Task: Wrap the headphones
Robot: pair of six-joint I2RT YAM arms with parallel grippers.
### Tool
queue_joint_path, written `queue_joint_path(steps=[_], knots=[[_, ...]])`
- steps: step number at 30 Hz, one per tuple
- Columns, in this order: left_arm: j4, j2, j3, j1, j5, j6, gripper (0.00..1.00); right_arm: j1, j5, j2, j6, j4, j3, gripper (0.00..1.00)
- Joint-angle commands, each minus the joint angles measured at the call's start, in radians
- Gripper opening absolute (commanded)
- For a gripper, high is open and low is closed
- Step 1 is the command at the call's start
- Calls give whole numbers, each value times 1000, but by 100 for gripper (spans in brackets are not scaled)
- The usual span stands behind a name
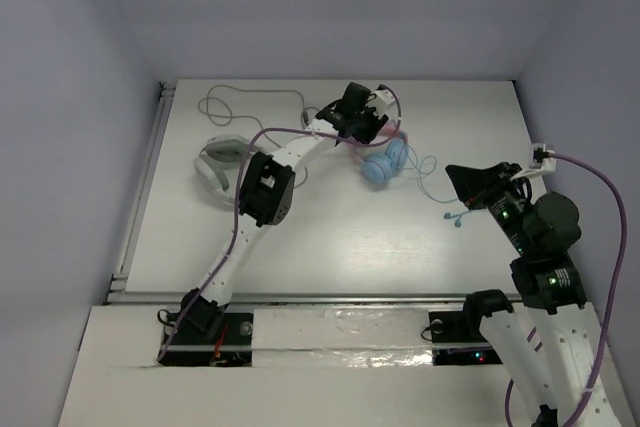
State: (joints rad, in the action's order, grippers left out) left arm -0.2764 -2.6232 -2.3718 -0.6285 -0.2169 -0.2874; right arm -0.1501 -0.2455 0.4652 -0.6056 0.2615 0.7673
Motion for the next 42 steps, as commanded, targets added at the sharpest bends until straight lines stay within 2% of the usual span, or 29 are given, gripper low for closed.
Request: queue_joint_path(steps=[1, 6, 9, 10, 12, 14, 17, 19, 24, 26, 27, 29, 30, 33, 42], knots=[[-56, 2, 6, -7, -47, -19, 32, 3, 0, 0, 13, -41, 6, 23], [-57, 51, 114, -7, -27, -9, 11, 3, -3, -3, 12, -36, 7, 23], [-11, 109, 218, -7, 2, 20, 6, 3, -8, -16, 12, -30, 12, 23], [-3, 132, 250, -7, 8, 30, 0, 3, -8, -25, 12, -28, 13, 23], [9, 158, 281, -7, -13, 62, 0, 3, -11, -31, 10, -24, 13, 23], [37, 190, 324, -7, -44, 79, 12, 3, -15, -39, 10, -18, 13, 23], [26, 192, 315, -7, -44, 99, 16, 3, -26, -40, 12, -8, 9, 23], [0, 171, 286, -7, -26, 105, 24, 3, -29, -39, 13, -10, 3, 23], [-75, 88, 188, -7, -21, 120, 34, 3, -40, -23, 10, -22, -6, 24], [-102, 52, 142, -7, -21, 131, 42, 3, -46, -17, 12, -30, -8, 24], [-110, 42, 126, -7, -22, 132, 47, 3, -46, -14, 10, -31, -10, 24], [-115, 26, 100, -7, -25, 140, 65, 3, -57, -7, 7, -41, -13, 24], [-112, 19, 89, -7, -27, 148, 80, 3, -57, 0, 6, -44, -11, 24], [-112, 2, 66, -7, -29, 169, 99, 3, -49, 4, 7, -44, -10, 24], [-130, -40, 6, -7, -108, 206, 98, 3, -34, -2, 1, -44, -3, 24]])
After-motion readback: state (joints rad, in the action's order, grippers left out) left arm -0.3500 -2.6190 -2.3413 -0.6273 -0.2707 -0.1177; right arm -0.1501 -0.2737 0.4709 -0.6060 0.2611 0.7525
